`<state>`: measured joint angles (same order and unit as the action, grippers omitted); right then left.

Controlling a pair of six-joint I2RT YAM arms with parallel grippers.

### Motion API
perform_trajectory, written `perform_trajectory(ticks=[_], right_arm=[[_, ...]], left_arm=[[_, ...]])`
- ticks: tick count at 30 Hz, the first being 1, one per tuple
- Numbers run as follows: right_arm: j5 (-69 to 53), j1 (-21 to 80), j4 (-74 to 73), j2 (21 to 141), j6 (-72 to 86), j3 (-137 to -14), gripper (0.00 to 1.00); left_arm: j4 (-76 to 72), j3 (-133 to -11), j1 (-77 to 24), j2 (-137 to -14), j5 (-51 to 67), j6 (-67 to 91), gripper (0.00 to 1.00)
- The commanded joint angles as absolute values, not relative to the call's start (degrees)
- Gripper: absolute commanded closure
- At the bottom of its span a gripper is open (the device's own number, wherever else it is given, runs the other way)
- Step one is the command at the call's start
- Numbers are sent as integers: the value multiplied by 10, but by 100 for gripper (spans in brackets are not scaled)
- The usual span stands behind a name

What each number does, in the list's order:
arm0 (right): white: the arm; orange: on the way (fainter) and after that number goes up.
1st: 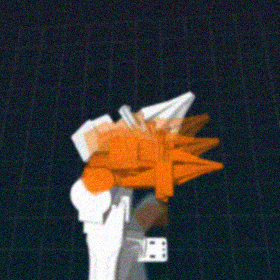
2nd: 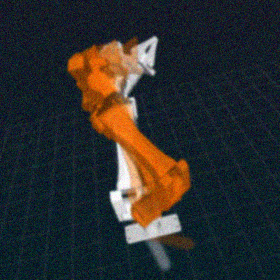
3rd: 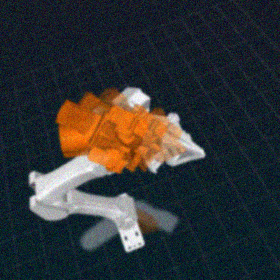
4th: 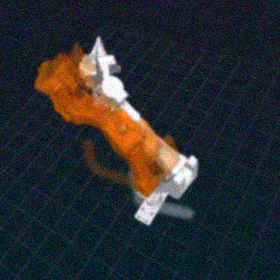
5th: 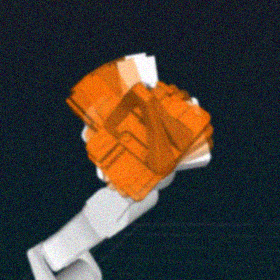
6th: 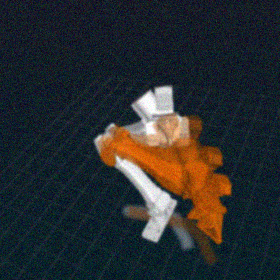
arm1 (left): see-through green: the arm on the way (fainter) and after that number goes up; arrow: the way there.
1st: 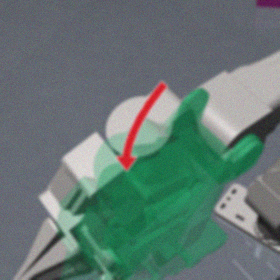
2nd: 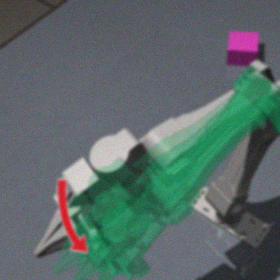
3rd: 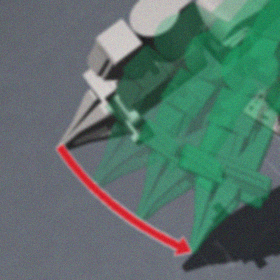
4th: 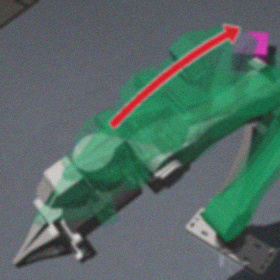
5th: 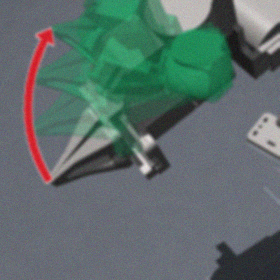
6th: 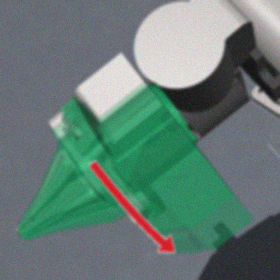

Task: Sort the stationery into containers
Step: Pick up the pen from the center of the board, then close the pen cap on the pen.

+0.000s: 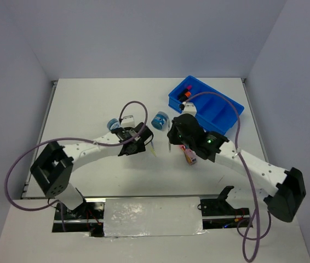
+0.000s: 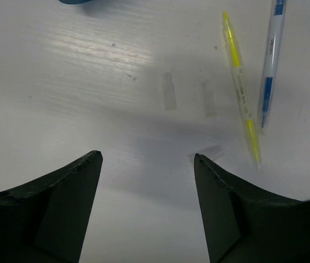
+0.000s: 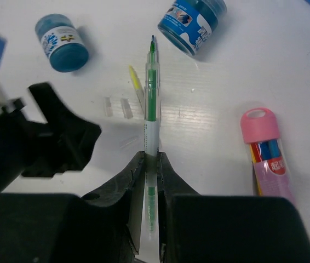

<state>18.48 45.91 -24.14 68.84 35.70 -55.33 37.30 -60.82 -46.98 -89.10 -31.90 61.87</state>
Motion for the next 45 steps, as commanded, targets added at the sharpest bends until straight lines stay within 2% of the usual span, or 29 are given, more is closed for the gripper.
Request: perform_trajectory(ticks=[1, 2, 4, 5, 7, 21, 30, 37, 38, 40, 45], right_arm=[[204, 472, -282, 629, 345, -539, 100], [204, 476, -289, 619, 344, -539, 100], [202, 479, -292, 591, 338, -537, 100], [202, 482, -294, 585, 338, -536, 100], [203, 481, -301, 569, 334, -532, 100], [192, 483, -287, 562, 323, -515, 100], [191, 484, -286, 555, 322, -512, 100], [188, 486, -281, 553, 322, -510, 100], [185, 486, -279, 553, 319, -509, 100], [161, 488, -255, 548, 311, -503, 100], [12, 490, -141, 503, 263, -427, 100]], left_arm=[[366, -646, -460, -928, -338, 671, 21], [360, -649, -454, -949, -335, 675, 26], [352, -659, -447, -976, -334, 679, 29], [352, -664, -444, -984, -332, 683, 42], [353, -669, -437, -1005, -329, 686, 50], [276, -658, -414, -1041, -297, 652, 51], [298, -657, -405, -1055, -302, 662, 60], [294, -653, -403, -1070, -289, 658, 79], [294, -648, -403, -1070, -283, 659, 88], [284, -638, -403, -1056, -278, 658, 100], [240, -591, -403, -942, -251, 627, 100]])
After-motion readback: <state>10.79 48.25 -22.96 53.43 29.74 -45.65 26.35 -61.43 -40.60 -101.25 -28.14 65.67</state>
